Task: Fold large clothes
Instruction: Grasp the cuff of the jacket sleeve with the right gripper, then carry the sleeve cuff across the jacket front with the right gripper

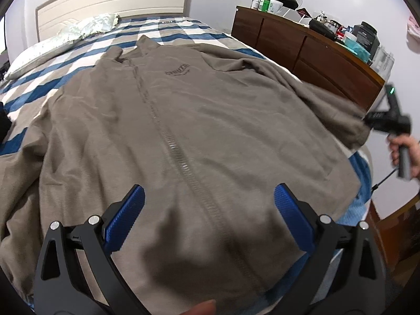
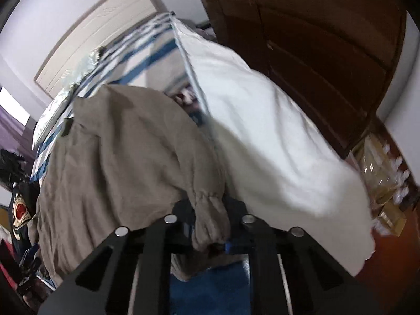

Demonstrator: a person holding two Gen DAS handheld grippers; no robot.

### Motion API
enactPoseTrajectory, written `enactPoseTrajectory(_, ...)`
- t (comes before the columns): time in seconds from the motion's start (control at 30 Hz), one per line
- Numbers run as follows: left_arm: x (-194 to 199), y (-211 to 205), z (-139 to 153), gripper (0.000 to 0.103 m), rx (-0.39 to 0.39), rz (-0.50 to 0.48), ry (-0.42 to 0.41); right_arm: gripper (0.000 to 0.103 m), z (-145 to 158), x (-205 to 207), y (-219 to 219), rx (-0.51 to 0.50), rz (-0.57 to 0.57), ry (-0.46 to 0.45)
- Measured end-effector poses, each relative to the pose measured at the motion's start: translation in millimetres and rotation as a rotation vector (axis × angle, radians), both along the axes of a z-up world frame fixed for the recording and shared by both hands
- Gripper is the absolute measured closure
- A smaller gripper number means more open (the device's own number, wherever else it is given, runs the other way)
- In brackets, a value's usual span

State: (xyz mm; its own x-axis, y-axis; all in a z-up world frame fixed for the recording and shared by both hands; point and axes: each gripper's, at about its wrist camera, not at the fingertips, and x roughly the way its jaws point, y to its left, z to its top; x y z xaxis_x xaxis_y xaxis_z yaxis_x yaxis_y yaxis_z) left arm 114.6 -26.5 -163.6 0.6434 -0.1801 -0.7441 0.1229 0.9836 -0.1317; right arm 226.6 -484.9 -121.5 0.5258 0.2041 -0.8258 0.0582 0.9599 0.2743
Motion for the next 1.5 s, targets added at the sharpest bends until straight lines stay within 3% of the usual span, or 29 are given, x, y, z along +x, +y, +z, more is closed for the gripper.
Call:
enactPoseTrajectory(0.23, -17, 29, -16, 0.007, -0.125, -0.035, 0.035, 0.089, 95, -1, 70, -0.106, 0.058, -0.143)
enactPoseTrajectory(0.33, -21, 38, -26, 0.007, -0.139, -0.019, 0.054, 0.089, 132, 0, 112, -0.124, 0.118, -0.189)
enactPoseTrajectory(0.63, -35, 55, -31, 0.007, -0.143, -0.012, 0.046, 0.089, 187, 16, 261, -0.156, 0.242, -0.264)
enactPoseTrajectory(0.73, -40, 58, -29, 0.007, -0.094, 0.002, 0.017, 0.089, 199, 23, 307, -0.162, 0.280, -0.291)
enactPoseTrajectory(0.8, -43, 63, -27, 0.016, -0.080, 0.028, -0.004, 0.089, 206, 27, 338, -0.170, 0.314, -0.308)
enactPoseTrajectory(0.87, -41, 67, -27, 0.043, -0.078, 0.048, 0.012, 0.089, 214, 30, 372, -0.185, 0.353, -0.329)
enactPoseTrajectory(1.0, -34, 77, -35, 0.065, -0.111, 0.051, 0.073, 0.089, 227, 37, 431, -0.201, 0.439, -0.354)
enactPoseTrajectory(1.07, -31, 79, -40, 0.090, -0.119, 0.037, 0.096, 0.089, 228, 39, 467, -0.222, 0.501, -0.359)
enactPoseTrajectory(1.1, -31, 79, -42, 0.092, -0.125, 0.029, 0.104, 0.089, 226, 42, 484, -0.235, 0.531, -0.353)
enactPoseTrajectory(1.23, -30, 76, -47, 0.093, -0.153, -0.007, 0.122, 0.089, 197, 50, 547, -0.308, 0.653, -0.289)
enactPoseTrajectory(1.5, -26, 67, -53, 0.100, -0.147, -0.039, 0.147, 0.089, 58, 66, 651, -0.522, 0.891, 0.004)
